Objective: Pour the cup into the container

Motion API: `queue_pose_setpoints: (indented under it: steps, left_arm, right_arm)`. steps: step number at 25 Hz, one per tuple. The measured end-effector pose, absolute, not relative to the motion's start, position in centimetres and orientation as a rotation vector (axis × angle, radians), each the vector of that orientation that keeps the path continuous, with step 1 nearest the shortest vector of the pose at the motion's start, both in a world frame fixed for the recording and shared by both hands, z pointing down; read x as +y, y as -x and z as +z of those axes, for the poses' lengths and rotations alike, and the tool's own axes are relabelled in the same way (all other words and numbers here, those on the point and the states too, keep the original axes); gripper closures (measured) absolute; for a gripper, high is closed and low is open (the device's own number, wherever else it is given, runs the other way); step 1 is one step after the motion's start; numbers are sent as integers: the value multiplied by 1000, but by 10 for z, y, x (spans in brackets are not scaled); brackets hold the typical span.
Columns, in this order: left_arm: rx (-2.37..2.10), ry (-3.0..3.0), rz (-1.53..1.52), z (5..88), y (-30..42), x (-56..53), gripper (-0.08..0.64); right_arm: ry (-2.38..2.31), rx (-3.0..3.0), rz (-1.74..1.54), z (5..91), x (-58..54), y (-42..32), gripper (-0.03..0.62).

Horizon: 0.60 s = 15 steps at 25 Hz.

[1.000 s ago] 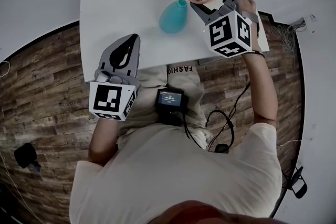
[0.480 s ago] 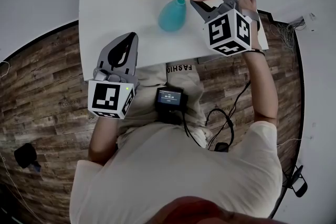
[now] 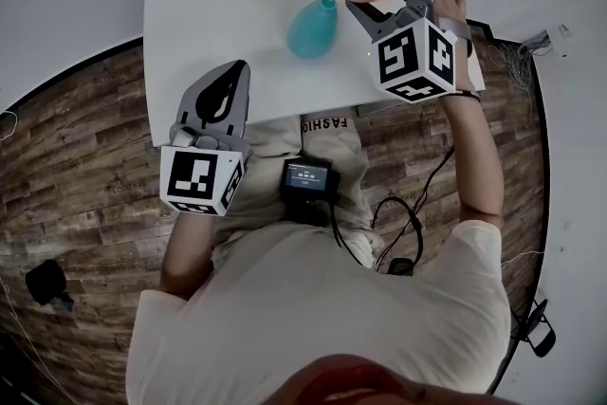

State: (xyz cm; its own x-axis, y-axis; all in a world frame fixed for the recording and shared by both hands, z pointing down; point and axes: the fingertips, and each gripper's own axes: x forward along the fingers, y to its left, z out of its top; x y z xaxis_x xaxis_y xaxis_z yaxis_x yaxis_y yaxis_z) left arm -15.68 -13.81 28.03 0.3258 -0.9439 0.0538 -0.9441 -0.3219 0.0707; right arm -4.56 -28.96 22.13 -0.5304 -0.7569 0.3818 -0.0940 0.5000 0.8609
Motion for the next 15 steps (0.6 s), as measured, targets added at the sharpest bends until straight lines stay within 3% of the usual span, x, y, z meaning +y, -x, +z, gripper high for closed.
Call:
queue_pose_setpoints:
  steps: [15]
  left_arm:
    - [-1790,-2481,5,279,161,-134,548]
  right_arm:
    - [-721,-1919,-1088,216,-290,44,224]
